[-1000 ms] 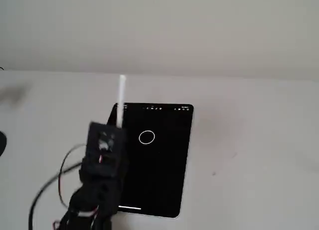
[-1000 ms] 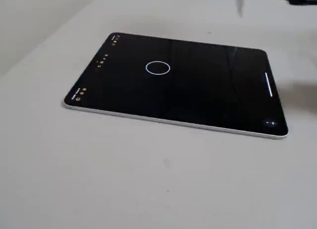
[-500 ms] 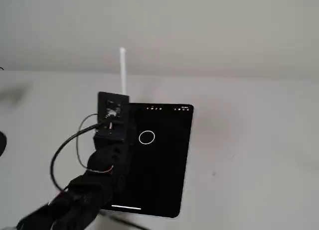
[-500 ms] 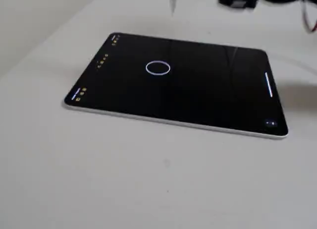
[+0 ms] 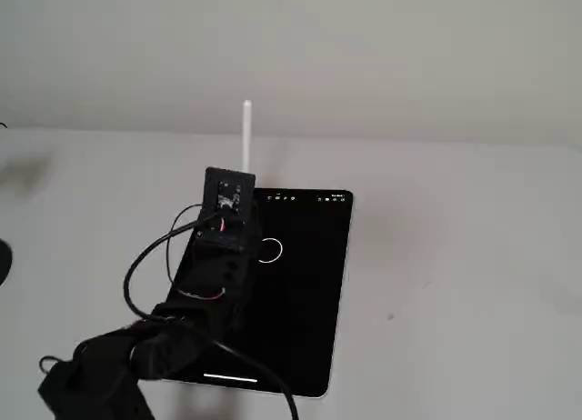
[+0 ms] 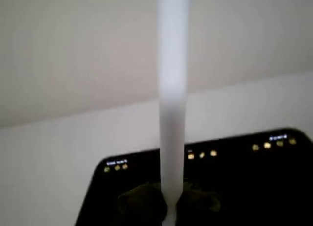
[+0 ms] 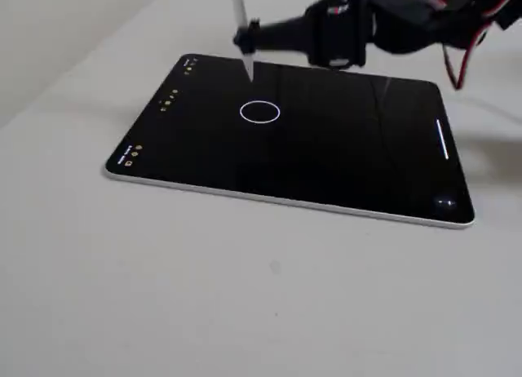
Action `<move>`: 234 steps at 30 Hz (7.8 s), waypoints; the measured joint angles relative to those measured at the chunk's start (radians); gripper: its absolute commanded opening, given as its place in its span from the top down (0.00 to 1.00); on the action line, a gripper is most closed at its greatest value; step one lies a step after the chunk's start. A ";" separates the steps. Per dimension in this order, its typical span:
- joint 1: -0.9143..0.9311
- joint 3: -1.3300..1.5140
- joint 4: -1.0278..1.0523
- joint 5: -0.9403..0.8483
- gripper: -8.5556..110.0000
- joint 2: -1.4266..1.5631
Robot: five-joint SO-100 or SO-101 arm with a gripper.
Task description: Draw 2 dots in a circle representing the eyes of a stickman
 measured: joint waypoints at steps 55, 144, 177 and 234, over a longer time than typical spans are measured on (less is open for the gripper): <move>0.058 -0.101 -0.017 -0.071 0.93 -0.198; 0.091 -0.101 0.083 -0.034 0.93 -0.163; 0.224 -0.448 0.859 0.831 0.93 0.155; 0.244 0.844 1.916 1.094 0.93 2.016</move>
